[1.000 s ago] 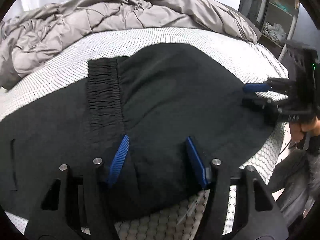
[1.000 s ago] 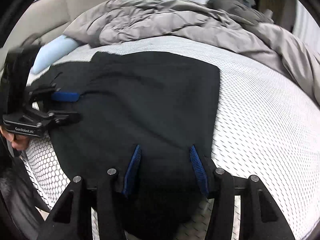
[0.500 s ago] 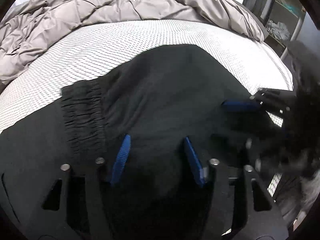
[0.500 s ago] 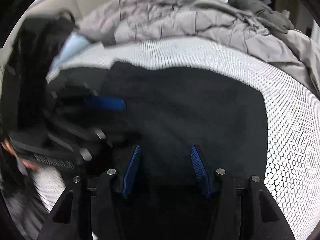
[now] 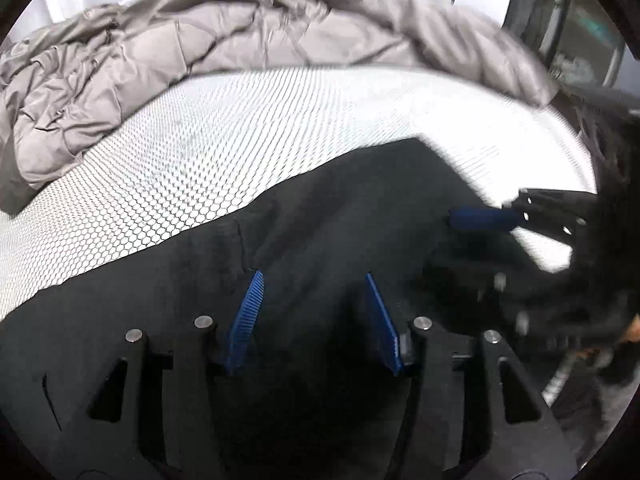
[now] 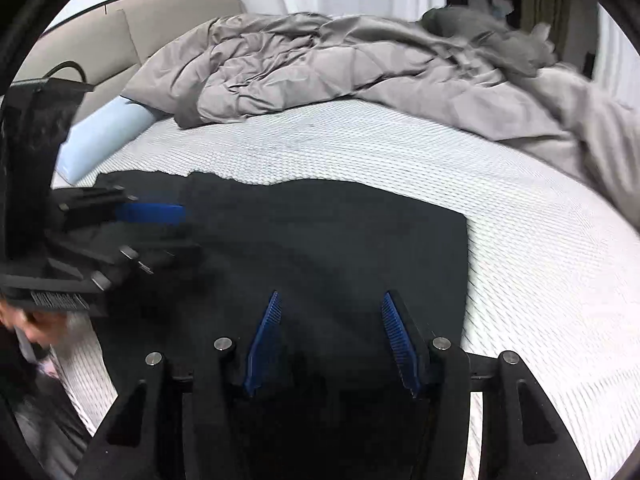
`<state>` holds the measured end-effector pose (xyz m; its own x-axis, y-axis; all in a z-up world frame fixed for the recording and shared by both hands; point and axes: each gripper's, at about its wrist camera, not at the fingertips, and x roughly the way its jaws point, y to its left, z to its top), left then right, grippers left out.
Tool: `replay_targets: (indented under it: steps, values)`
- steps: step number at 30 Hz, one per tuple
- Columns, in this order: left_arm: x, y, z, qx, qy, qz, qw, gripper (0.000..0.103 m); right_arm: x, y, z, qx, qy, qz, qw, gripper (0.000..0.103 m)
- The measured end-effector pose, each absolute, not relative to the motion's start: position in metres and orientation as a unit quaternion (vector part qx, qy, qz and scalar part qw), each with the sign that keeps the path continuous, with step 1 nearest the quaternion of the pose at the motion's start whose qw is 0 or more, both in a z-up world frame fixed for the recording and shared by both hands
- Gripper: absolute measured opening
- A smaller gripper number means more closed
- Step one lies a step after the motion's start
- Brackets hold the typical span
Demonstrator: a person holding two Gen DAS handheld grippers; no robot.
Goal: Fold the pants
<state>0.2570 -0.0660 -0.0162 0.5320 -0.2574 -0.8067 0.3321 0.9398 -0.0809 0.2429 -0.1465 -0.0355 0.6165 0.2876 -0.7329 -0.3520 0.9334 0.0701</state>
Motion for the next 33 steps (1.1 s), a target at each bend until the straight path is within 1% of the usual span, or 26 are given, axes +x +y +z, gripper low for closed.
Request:
replay_targets:
  steps: [1, 4, 6, 9, 11, 13, 16, 17, 20, 22, 23, 26, 28, 29, 31, 33]
  values:
    - [0.266, -0.064, -0.026, 0.039, 0.466, -0.169, 0.867, 0.048, 0.254, -0.138, -0.047, -0.042, 0.426, 0.182, 0.885, 0.054]
    - [0.269, -0.046, -0.033, 0.007, 0.465, -0.194, 0.864, 0.04, 0.256, -0.115, -0.066, -0.119, 0.432, 0.167, 0.878, 0.054]
    - [0.267, -0.038, -0.032, 0.007, 0.463, -0.181, 0.868, 0.04, 0.254, -0.119, -0.065, -0.132, 0.429, 0.152, 0.881, 0.054]
    - [0.266, -0.028, -0.032, -0.007, 0.467, -0.178, 0.866, 0.04, 0.254, -0.15, -0.062, -0.149, 0.416, 0.025, 0.897, 0.056]
    - [0.263, -0.028, -0.027, -0.005, 0.468, -0.169, 0.867, 0.04, 0.254, -0.168, -0.062, -0.103, 0.428, 0.022, 0.898, 0.057]
    - [0.258, -0.03, -0.016, 0.007, 0.461, -0.164, 0.872, 0.04, 0.251, -0.172, -0.053, -0.077, 0.419, 0.036, 0.904, 0.057]
    - [0.252, -0.032, 0.004, -0.005, 0.43, -0.176, 0.886, 0.04, 0.251, -0.158, -0.036, -0.051, 0.396, 0.087, 0.913, 0.057]
    - [0.256, -0.035, 0.005, -0.016, 0.428, -0.178, 0.886, 0.04, 0.254, -0.149, -0.035, -0.043, 0.393, 0.104, 0.913, 0.059]
    - [0.275, -0.042, -0.012, -0.014, 0.452, -0.169, 0.876, 0.04, 0.273, -0.122, -0.04, -0.044, 0.391, 0.134, 0.909, 0.061]
    - [0.285, -0.042, -0.031, -0.019, 0.475, -0.159, 0.865, 0.04, 0.286, -0.109, -0.054, -0.059, 0.408, 0.138, 0.9, 0.061]
    - [0.286, -0.04, -0.034, -0.024, 0.473, -0.163, 0.865, 0.04, 0.297, -0.108, -0.058, -0.076, 0.419, 0.131, 0.895, 0.06]
    - [0.279, -0.037, -0.031, -0.017, 0.461, -0.182, 0.868, 0.04, 0.299, -0.11, -0.062, -0.106, 0.422, 0.101, 0.895, 0.06]
    - [0.275, -0.031, -0.031, -0.012, 0.464, -0.173, 0.869, 0.04, 0.304, -0.128, -0.059, -0.119, 0.417, 0.045, 0.9, 0.061]
    - [0.271, -0.026, -0.029, -0.02, 0.466, -0.171, 0.868, 0.04, 0.303, -0.14, -0.059, -0.121, 0.413, 0.02, 0.902, 0.064]
    - [0.262, -0.018, -0.021, -0.019, 0.469, -0.152, 0.87, 0.04, 0.298, -0.16, -0.056, -0.099, 0.407, 0.014, 0.908, 0.065]
    - [0.238, -0.01, -0.009, 0.002, 0.454, -0.126, 0.882, 0.04, 0.285, -0.174, -0.049, -0.078, 0.4, 0.015, 0.913, 0.064]
